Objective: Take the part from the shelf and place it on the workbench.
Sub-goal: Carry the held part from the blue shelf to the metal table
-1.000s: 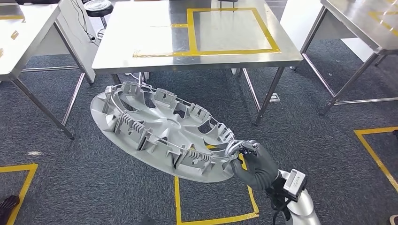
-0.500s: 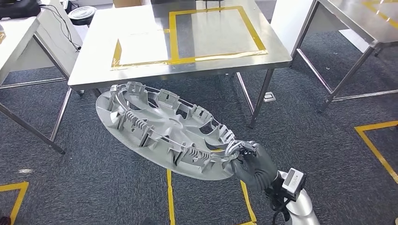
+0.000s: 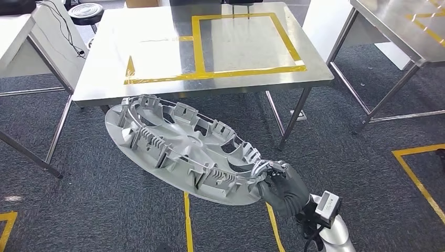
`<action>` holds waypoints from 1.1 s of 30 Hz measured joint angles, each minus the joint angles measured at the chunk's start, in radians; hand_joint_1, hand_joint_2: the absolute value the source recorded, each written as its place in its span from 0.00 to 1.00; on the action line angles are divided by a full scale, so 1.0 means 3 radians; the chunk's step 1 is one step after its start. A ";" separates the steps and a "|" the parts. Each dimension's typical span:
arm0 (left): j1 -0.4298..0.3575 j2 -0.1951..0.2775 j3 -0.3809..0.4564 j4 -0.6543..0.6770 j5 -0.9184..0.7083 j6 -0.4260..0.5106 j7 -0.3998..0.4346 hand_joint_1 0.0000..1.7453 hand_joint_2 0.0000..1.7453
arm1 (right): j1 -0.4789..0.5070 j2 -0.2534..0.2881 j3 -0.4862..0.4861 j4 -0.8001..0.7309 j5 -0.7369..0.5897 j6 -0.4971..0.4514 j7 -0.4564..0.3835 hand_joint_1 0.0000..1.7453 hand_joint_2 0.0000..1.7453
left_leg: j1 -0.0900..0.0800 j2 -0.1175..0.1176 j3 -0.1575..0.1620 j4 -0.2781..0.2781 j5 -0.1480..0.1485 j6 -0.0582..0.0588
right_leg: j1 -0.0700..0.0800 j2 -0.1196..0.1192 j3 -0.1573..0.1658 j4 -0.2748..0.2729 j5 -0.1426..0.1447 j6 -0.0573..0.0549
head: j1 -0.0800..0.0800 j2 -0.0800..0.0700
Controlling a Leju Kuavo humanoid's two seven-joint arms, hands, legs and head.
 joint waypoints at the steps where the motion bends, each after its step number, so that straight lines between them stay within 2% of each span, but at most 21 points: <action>1: 0.0004 0.0000 0.0001 0.0000 0.0000 0.0000 0.0000 0.00 1.00 | 0.0001 0.0000 0.0000 0.0000 -0.0001 0.0000 0.0003 1.00 1.00 | -0.0004 -0.0001 0.0010 0.0002 -0.0016 0.0003 | 0.0001 0.0000 -0.0083 0.0069 0.0037 -0.0001 | 0.0000 0.0000; 2: 0.0007 -0.0001 0.0001 0.0001 0.0001 0.0000 0.0000 0.00 1.00 | 0.0002 0.0000 -0.0001 0.0001 -0.0002 0.0001 0.0006 1.00 1.00 | -0.0007 -0.0003 0.0025 0.0006 -0.0031 0.0003 | 0.0002 -0.0001 -0.0099 0.0009 0.0141 -0.0007 | 0.0001 0.0000; 4: 0.0011 -0.0004 0.0001 0.0001 0.0001 0.0001 -0.0002 0.00 1.00 | -0.0001 0.0000 -0.0001 0.0001 -0.0004 0.0007 0.0009 1.00 1.00 | -0.0010 -0.0009 0.0061 0.0015 -0.0066 -0.0007 | 0.0011 -0.0008 0.0028 -0.0397 0.0434 -0.0037 | 0.0003 0.0000; 6: 0.0010 -0.0009 0.0003 0.0000 0.0001 0.0002 -0.0009 0.00 1.00 | -0.0008 0.0002 -0.0001 0.0000 -0.0007 0.0013 0.0008 1.00 1.00 | -0.0019 -0.0016 0.0081 0.0023 -0.0098 -0.0038 | 0.0031 -0.0022 0.0158 -0.0736 0.0566 -0.0076 | 0.0005 0.0000; 8: 0.0012 -0.0011 0.0005 0.0000 -0.0001 0.0003 -0.0018 0.00 1.00 | -0.0011 0.0004 -0.0001 -0.0001 -0.0009 0.0015 0.0008 1.00 1.00 | -0.0023 -0.0016 0.0092 0.0017 -0.0123 -0.0083 | 0.0051 -0.0023 0.0189 -0.0813 0.0542 -0.0116 | 0.0005 0.0000; 11: 0.0011 -0.0011 0.0006 -0.0009 -0.0009 0.0003 -0.0027 0.00 1.00 | -0.0004 0.0006 -0.0002 -0.0005 -0.0008 0.0017 0.0009 1.00 1.00 | -0.0017 -0.0004 0.0080 0.0094 -0.0180 -0.0142 | 0.0025 -0.0013 0.0273 -0.0856 0.0522 -0.0176 | -0.0003 0.0000; 12: 0.0009 -0.0010 0.0006 -0.0013 -0.0014 0.0004 -0.0029 0.00 1.00 | -0.0002 0.0006 -0.0003 -0.0006 -0.0008 0.0018 0.0009 1.00 1.00 | -0.0014 -0.0002 0.0018 0.0226 -0.0232 -0.0161 | 0.0013 -0.0015 0.0318 -0.0871 0.0509 -0.0192 | -0.0010 0.0000; 14: 0.0011 -0.0008 0.0006 -0.0014 -0.0022 0.0004 -0.0031 0.00 1.00 | 0.0001 0.0011 -0.0003 -0.0007 -0.0008 0.0021 0.0009 1.00 1.00 | 0.0001 -0.0001 -0.0223 0.0655 -0.0370 -0.0196 | 0.0010 -0.0021 0.0394 -0.0876 0.0459 -0.0208 | -0.0024 0.0000; 16: 0.0019 -0.0007 0.0006 -0.0013 -0.0024 0.0004 -0.0031 0.00 1.00 | 0.0012 0.0014 -0.0003 -0.0007 -0.0006 0.0023 0.0010 1.00 1.00 | 0.0013 -0.0001 -0.0442 0.0950 -0.0395 -0.0220 | 0.0006 -0.0017 0.0475 -0.0875 0.0391 -0.0201 | -0.0028 0.0000; 17: 0.0021 -0.0007 0.0006 -0.0013 -0.0024 0.0004 -0.0031 0.00 1.00 | 0.0018 0.0014 -0.0003 -0.0007 -0.0005 0.0026 0.0012 1.00 1.00 | 0.0017 0.0000 -0.0472 0.0926 -0.0309 -0.0226 | 0.0001 -0.0014 0.0522 -0.0875 0.0353 -0.0192 | -0.0029 0.0000; 18: 0.0021 -0.0007 0.0006 -0.0013 -0.0025 0.0004 -0.0031 0.00 1.00 | 0.0023 0.0014 -0.0003 -0.0007 -0.0004 0.0030 0.0015 1.00 1.00 | 0.0021 0.0000 -0.0434 0.0768 -0.0161 -0.0231 | -0.0008 -0.0010 0.0578 -0.0876 0.0310 -0.0178 | -0.0029 0.0000; 19: 0.0022 -0.0006 0.0007 -0.0013 -0.0025 0.0005 -0.0031 0.00 1.00 | 0.0025 0.0016 -0.0003 -0.0008 -0.0003 0.0035 0.0017 1.00 1.00 | 0.0025 0.0003 -0.0360 0.0535 0.0003 -0.0234 | -0.0017 -0.0008 0.0629 -0.0877 0.0262 -0.0161 | -0.0030 0.0000; 20: 0.0021 -0.0008 0.0009 -0.0010 -0.0024 0.0006 -0.0031 0.00 1.00 | 0.0023 0.0019 -0.0003 -0.0009 -0.0003 0.0039 0.0018 1.00 1.00 | 0.0019 0.0004 -0.0273 0.0326 0.0105 -0.0232 | -0.0020 -0.0004 0.0672 -0.0879 0.0213 -0.0137 | -0.0035 0.0000; 21: 0.0018 -0.0009 0.0011 -0.0008 -0.0024 0.0008 -0.0032 0.00 1.00 | 0.0019 0.0024 -0.0003 -0.0011 -0.0003 0.0042 0.0019 1.00 1.00 | 0.0014 0.0005 -0.0205 0.0173 0.0153 -0.0209 | -0.0020 0.0000 0.0703 -0.0888 0.0174 -0.0112 | -0.0041 0.0000; 22: 0.0016 -0.0010 0.0013 -0.0006 -0.0020 0.0011 -0.0033 0.00 1.00 | 0.0016 0.0030 -0.0003 -0.0014 -0.0003 0.0044 0.0019 1.00 1.00 | 0.0004 0.0004 -0.0168 0.0100 0.0139 -0.0177 | -0.0017 0.0003 0.0726 -0.0910 0.0149 -0.0088 | -0.0044 0.0000; 24: 0.0014 -0.0010 0.0018 -0.0006 -0.0011 0.0016 -0.0041 0.00 1.00 | 0.0015 0.0039 -0.0003 -0.0021 0.0002 0.0045 0.0023 1.00 1.00 | -0.0004 0.0000 -0.0124 0.0071 0.0064 -0.0092 | -0.0013 0.0009 0.0753 -0.0902 0.0188 -0.0039 | -0.0046 0.0000; 26: 0.0022 -0.0009 0.0020 -0.0007 -0.0008 0.0019 -0.0053 0.00 1.00 | 0.0016 0.0042 -0.0003 -0.0026 0.0012 0.0046 0.0034 1.00 1.00 | 0.0003 -0.0004 -0.0040 0.0016 0.0019 -0.0035 | -0.0015 0.0004 0.0645 -0.0665 0.0323 -0.0007 | -0.0029 0.0000; 28: 0.0026 -0.0010 0.0021 -0.0007 -0.0010 0.0020 -0.0060 0.00 1.00 | 0.0024 0.0042 -0.0003 -0.0029 0.0018 0.0047 0.0042 1.00 1.00 | 0.0008 -0.0009 0.0068 -0.0040 -0.0027 0.0001 | -0.0010 -0.0005 0.0350 -0.0252 0.0363 -0.0010 | -0.0007 0.0000; 30: 0.0031 -0.0010 0.0021 -0.0004 -0.0010 0.0021 -0.0058 0.00 1.00 | 0.0037 0.0042 -0.0003 -0.0030 0.0020 0.0047 0.0044 1.00 1.00 | 0.0002 -0.0014 0.0183 -0.0078 -0.0085 0.0015 | 0.0005 -0.0007 0.0046 0.0016 0.0142 -0.0017 | 0.0005 0.0000; 32: 0.0035 -0.0010 0.0021 -0.0002 -0.0011 0.0024 -0.0051 0.00 1.00 | 0.0047 0.0042 -0.0003 -0.0030 0.0024 0.0047 0.0048 1.00 1.00 | -0.0010 -0.0028 0.0310 -0.0096 -0.0167 0.0018 | 0.0020 -0.0008 -0.0132 -0.0011 -0.0079 -0.0027 | 0.0013 0.0000; 33: 0.0035 -0.0010 0.0021 -0.0001 -0.0013 0.0028 -0.0046 0.00 1.00 | 0.0051 0.0042 -0.0003 -0.0030 0.0027 0.0048 0.0050 1.00 1.00 | -0.0017 -0.0034 0.0376 -0.0097 -0.0214 0.0017 | 0.0028 -0.0008 -0.0168 -0.0128 -0.0053 -0.0043 | 0.0017 0.0000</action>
